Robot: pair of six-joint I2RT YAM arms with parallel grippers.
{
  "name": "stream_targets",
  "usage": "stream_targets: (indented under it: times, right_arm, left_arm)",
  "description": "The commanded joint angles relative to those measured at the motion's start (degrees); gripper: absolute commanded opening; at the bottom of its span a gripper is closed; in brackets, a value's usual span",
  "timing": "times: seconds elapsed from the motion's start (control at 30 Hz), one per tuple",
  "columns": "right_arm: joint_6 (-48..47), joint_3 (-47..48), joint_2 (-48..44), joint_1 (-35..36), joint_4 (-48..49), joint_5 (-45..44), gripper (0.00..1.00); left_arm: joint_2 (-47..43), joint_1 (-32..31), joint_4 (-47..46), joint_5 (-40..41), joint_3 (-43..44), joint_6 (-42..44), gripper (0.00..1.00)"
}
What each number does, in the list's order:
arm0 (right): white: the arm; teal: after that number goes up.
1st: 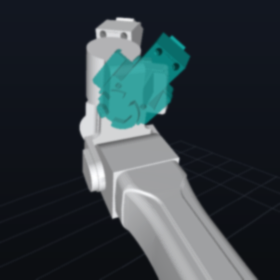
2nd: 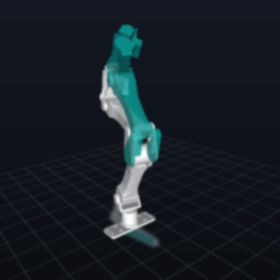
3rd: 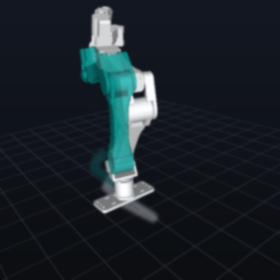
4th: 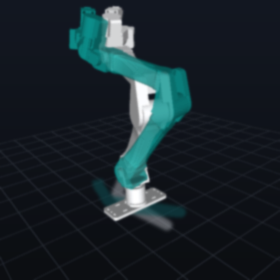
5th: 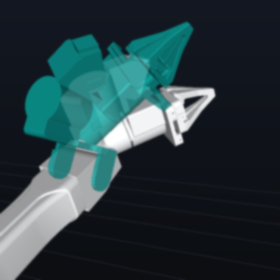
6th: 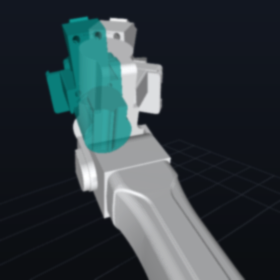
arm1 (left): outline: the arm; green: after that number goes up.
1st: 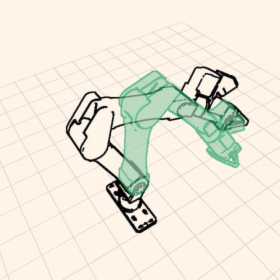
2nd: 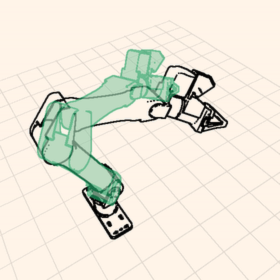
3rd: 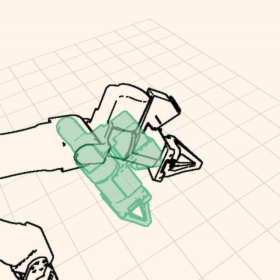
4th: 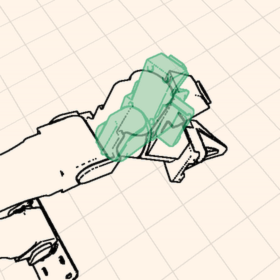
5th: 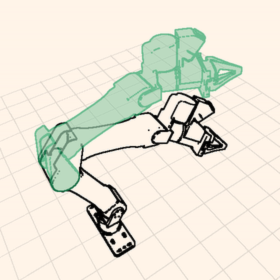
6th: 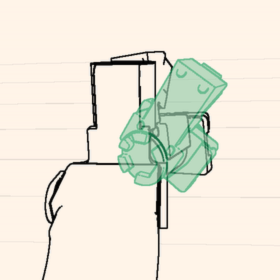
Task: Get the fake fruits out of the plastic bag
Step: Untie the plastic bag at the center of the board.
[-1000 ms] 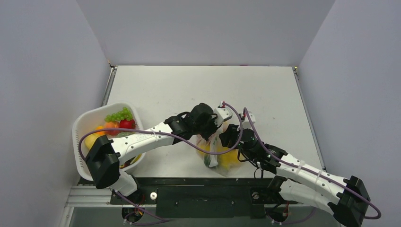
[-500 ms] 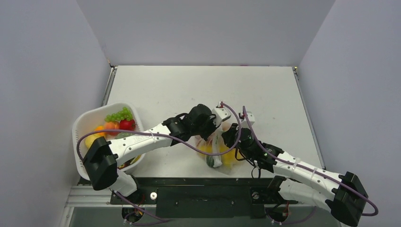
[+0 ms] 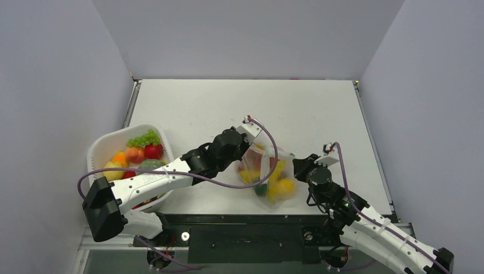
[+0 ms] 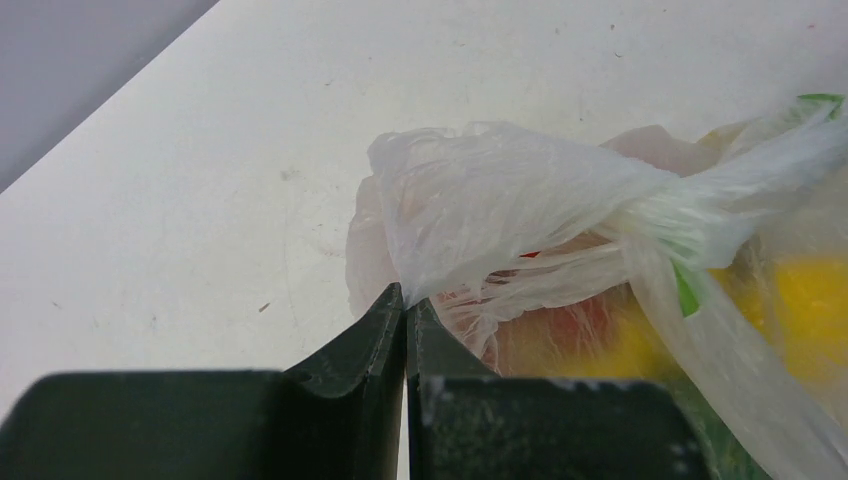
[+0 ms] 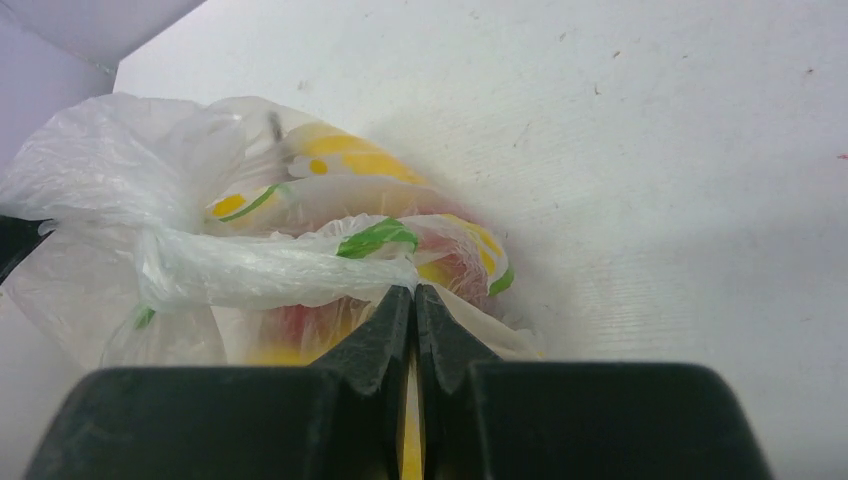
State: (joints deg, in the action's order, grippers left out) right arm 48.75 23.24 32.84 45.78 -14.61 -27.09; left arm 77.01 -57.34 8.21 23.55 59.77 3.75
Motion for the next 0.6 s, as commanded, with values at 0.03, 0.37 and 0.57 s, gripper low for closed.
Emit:
stream_targets:
  times: [0.03,0.37,0.57]
  right_arm:
    - [-1.4,-0.4,-1.9,-1.0,-4.8,-4.0,0.0]
    - [-9.2,4.5,4.8,-1.1,-4.1,1.4,0.0]
    - [-12.4,5.1,5.3,-1.0,-3.6,7.3,0.0]
  left_arm:
    - [-3.6,0.7,-5.6,5.7,-0.6,1.5,0.0]
    - [-4.6,0.7,0.7,2.7,1.3,-1.6,0.34]
    - [-8.5,0.8,8.9,-8.8,4.8,-14.8,0.87]
